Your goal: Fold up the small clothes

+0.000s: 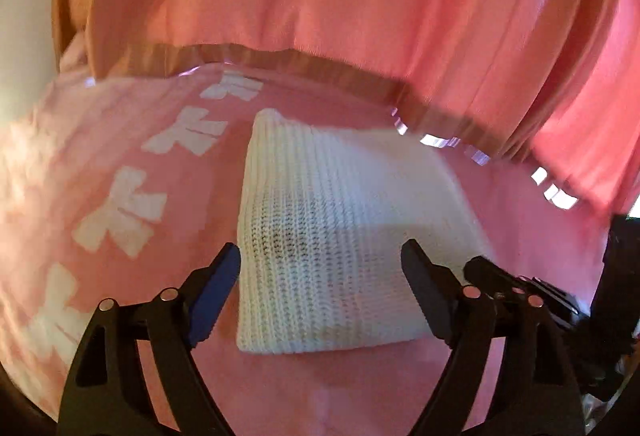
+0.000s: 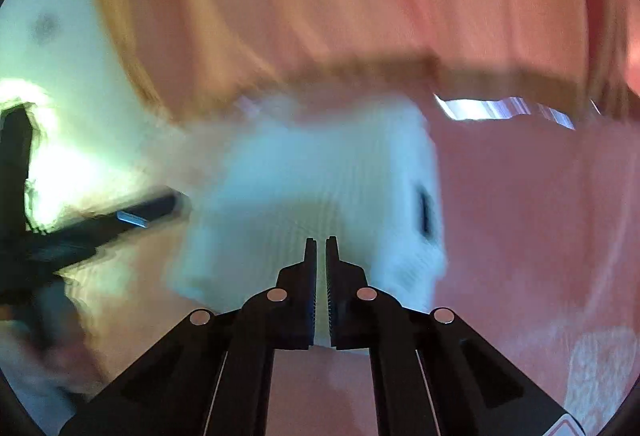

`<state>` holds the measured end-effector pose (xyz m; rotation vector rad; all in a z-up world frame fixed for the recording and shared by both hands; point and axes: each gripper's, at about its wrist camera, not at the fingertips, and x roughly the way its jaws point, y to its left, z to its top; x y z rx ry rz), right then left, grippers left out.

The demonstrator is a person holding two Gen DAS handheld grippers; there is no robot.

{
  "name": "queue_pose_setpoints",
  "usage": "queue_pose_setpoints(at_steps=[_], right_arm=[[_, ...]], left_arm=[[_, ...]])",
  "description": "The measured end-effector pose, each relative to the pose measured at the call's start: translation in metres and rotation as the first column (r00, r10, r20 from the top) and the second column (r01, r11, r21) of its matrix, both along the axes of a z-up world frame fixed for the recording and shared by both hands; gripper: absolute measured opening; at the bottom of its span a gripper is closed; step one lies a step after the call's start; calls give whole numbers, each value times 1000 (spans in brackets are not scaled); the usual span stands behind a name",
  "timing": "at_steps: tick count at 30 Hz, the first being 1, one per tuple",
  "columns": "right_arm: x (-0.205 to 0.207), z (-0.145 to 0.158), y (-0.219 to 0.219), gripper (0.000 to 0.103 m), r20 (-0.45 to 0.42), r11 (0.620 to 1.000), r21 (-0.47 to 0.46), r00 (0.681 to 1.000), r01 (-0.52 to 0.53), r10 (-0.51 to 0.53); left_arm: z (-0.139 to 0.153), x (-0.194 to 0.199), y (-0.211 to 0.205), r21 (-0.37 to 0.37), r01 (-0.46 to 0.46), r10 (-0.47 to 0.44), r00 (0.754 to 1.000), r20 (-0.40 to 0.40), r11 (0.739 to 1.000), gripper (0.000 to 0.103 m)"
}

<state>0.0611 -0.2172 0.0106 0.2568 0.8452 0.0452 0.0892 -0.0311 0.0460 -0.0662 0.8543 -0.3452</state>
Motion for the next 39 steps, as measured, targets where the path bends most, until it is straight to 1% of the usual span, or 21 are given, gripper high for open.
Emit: queue_pose_setpoints(at_steps=[1, 2, 3, 5, 7, 8, 9, 11, 12, 14, 16, 17, 19, 20, 21, 22, 23, 25, 30, 35, 39], right_arm=[[6, -18, -7, 0, -57, 1000, -9, 998, 25, -26], [12, -33, -16, 0, -73, 998, 52, 997, 32, -28], [11, -31, -19, 0, -62, 996, 83, 997, 40, -35], [8, -13, -12, 0, -42, 998, 50, 999, 27, -25], [0, 6, -3, 0, 31, 1000, -9, 999, 12, -11], [-2, 10, 0, 0, 42, 999, -31, 999, 13, -12], [-1, 6, 1, 1, 33, 998, -50, 999, 23, -21], [7, -18, -2, 1, -58, 995, -92, 998, 29, -34], [11, -28, -2, 0, -85, 995, -96, 996, 29, -37], [7, -31, -8, 0, -60, 997, -72, 997, 38, -43], [0, -15, -6, 0, -41, 997, -61, 998, 42, -45], [-7, -3, -6, 0, -2, 997, -61, 999, 44, -45], [-22, 15, -3, 12, 47, 994, -92, 998, 55, -51], [-29, 24, -1, 14, 70, 992, -110, 996, 66, -58], [-35, 31, 1, 24, 89, 989, -126, 994, 74, -63], [-40, 35, 3, 37, 98, 985, -146, 992, 91, -77], [-44, 38, 3, 43, 102, 982, -159, 991, 104, -88], [-53, 38, 4, 56, 110, 976, -177, 988, 123, -104], [-84, 22, 4, 67, 80, 961, -214, 983, 176, -163], [-114, 11, 7, 70, 73, 942, -262, 977, 211, -198], [-128, 9, 3, 76, 90, 932, -261, 968, 251, -236]], left_arm=[[-13, 6, -9, 69, -6, 7, 1000, -17, 998, 81], [-24, 7, -12, 108, -6, 10, 999, -42, 994, 80], [-36, 10, -15, 135, -6, 16, 998, -69, 991, 80], [-56, 14, -14, 149, -19, 38, 991, -127, 989, 78], [-54, 10, -11, 130, -27, 42, 992, -118, 991, 76], [-51, 7, -12, 134, -24, 37, 994, -99, 991, 76], [-48, 5, -13, 140, -17, 28, 996, -79, 990, 76], [-53, 5, -16, 161, -8, 21, 997, -78, 987, 76], [-55, 5, -18, 167, -5, 19, 996, -81, 986, 76], [-56, 2, -20, 185, -10, 22, 998, -62, 983, 76], [-48, -5, -20, 188, -15, 23, 999, -42, 982, 76], [-41, -10, -18, 173, -17, 22, 999, -27, 985, 76], [-26, -23, -15, 167, -30, 26, 999, 25, 985, 78], [-21, -29, -16, 173, -33, 25, 998, 49, 984, 79], [-15, -35, -16, 180, -36, 23, 997, 75, 983, 80], [-9, -41, -15, 184, -44, 26, 995, 99, 982, 84], [-3, -49, -15, 186, -50, 26, 991, 129, 981, 90], [8, -64, -16, 201, -52, 17, 984, 176, 978, 95], [12, -95, -18, 243, -92, 30, 969, 246, 966, 98], [-9, -113, -23, 241, -114, 66, 978, 199, 964, 98], [-16, -122, -25, 240, -115, 66, 977, 200, 964, 98]])
